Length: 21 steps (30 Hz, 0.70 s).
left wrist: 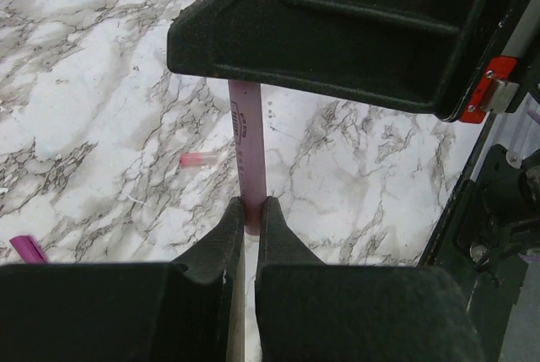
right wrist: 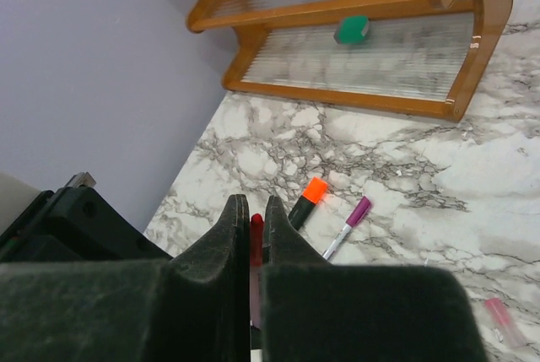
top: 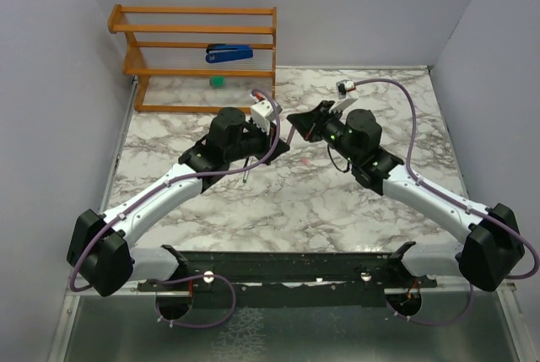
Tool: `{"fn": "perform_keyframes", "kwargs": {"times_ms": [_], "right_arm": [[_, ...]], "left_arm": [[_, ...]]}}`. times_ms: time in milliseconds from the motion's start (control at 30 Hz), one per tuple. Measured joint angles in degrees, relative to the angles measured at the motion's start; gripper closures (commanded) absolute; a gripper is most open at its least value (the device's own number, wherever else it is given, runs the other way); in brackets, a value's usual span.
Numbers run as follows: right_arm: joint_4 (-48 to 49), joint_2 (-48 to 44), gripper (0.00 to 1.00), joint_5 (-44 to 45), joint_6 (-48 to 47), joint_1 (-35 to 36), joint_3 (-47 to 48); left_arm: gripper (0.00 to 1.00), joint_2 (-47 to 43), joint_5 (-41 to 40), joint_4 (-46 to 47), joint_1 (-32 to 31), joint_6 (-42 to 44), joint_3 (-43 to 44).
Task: Insert the pens into the pen caps
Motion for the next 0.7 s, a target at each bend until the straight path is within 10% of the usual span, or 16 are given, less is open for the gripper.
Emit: {"fn": "perform_keyframes", "kwargs": {"times_ms": [167,367,700], "right_arm": [[0.02,0.68,1.00,-0.76,0.00,-0.13,0.24],[0.07,1.14,0.99,-1.62,0.04,-0.13,1.01],[0.66,1.14,0.97,-3.39,0.26,-0.11,1.20]], "left_arm": [[0.79,0.15,-0.22,-0.11,0.02,-0.11,-0.22],[0.77,0.61,-0.15,1.25,-0.09,-0.15,-0.76],[1.00,1.33,-0.42,2.16,-0.11,-0.09,-1.33]]}}
